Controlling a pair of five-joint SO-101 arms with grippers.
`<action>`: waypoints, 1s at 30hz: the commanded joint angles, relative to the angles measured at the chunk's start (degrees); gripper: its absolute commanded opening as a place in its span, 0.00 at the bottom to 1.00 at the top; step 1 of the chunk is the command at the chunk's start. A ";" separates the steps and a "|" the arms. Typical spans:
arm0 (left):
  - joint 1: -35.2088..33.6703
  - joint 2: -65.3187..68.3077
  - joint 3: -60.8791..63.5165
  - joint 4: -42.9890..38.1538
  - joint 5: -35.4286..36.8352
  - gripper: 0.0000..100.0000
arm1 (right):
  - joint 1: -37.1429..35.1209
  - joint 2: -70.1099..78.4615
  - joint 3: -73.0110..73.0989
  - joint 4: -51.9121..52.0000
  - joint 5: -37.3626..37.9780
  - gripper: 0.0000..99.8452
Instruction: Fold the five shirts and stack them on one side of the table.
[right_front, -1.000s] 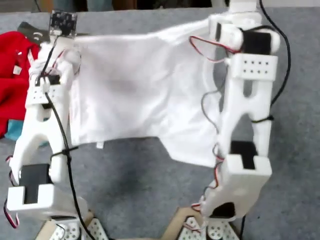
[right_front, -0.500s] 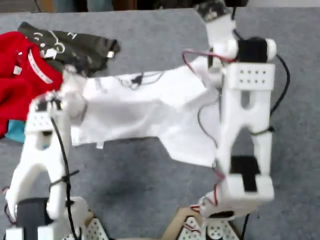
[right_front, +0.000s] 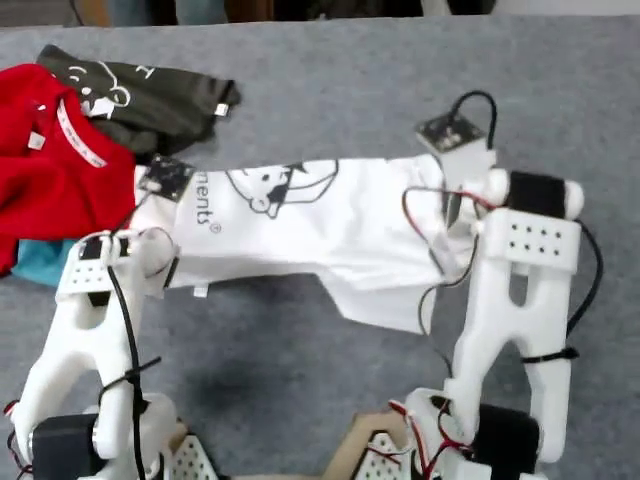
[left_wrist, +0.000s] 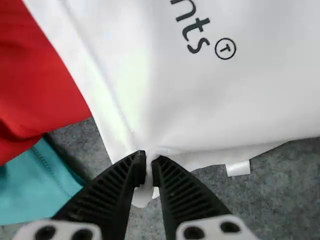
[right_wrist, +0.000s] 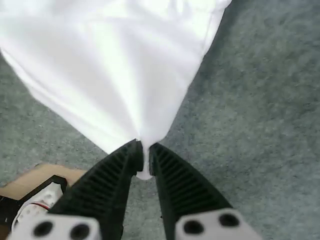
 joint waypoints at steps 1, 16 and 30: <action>-2.07 -1.14 -1.80 -0.44 -0.79 0.03 | 0.79 -1.71 5.85 -5.27 0.26 0.01; 4.44 -1.14 1.45 -0.44 -0.70 0.03 | 0.97 -0.66 14.90 -13.01 0.88 0.01; -4.88 -1.85 -9.19 15.38 -3.34 0.21 | 1.32 -1.19 9.71 -10.02 2.81 0.40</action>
